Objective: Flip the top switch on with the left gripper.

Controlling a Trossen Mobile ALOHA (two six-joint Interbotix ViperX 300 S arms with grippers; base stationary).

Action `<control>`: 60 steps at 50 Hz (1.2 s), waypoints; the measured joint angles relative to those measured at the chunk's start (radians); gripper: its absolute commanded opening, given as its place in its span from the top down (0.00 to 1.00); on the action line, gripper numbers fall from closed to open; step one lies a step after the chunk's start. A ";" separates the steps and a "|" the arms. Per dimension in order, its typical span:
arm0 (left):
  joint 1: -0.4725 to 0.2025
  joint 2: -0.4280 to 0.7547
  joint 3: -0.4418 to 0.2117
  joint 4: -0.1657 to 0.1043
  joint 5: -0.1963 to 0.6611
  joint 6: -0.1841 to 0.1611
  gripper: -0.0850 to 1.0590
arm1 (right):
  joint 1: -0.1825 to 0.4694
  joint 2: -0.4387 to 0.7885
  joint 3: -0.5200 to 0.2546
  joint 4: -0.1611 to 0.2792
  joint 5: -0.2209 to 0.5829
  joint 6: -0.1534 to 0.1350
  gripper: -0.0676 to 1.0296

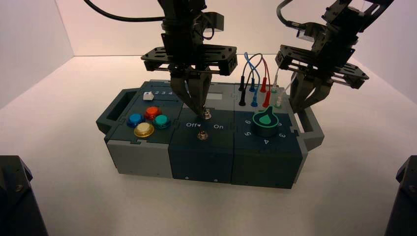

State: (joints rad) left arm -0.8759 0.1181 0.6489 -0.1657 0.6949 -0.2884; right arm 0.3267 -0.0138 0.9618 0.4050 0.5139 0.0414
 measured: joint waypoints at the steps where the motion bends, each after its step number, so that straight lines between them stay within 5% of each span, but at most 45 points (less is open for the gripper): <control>1: 0.000 0.000 0.000 0.000 0.000 0.000 0.95 | 0.000 0.000 0.000 0.000 0.000 0.000 0.96; 60: -0.069 0.044 -0.117 0.017 0.091 -0.002 0.95 | 0.000 0.000 0.002 -0.005 -0.008 0.000 0.96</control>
State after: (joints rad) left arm -0.9449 0.1626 0.5323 -0.1488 0.7854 -0.2899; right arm 0.3267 -0.0138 0.9633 0.4004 0.5062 0.0414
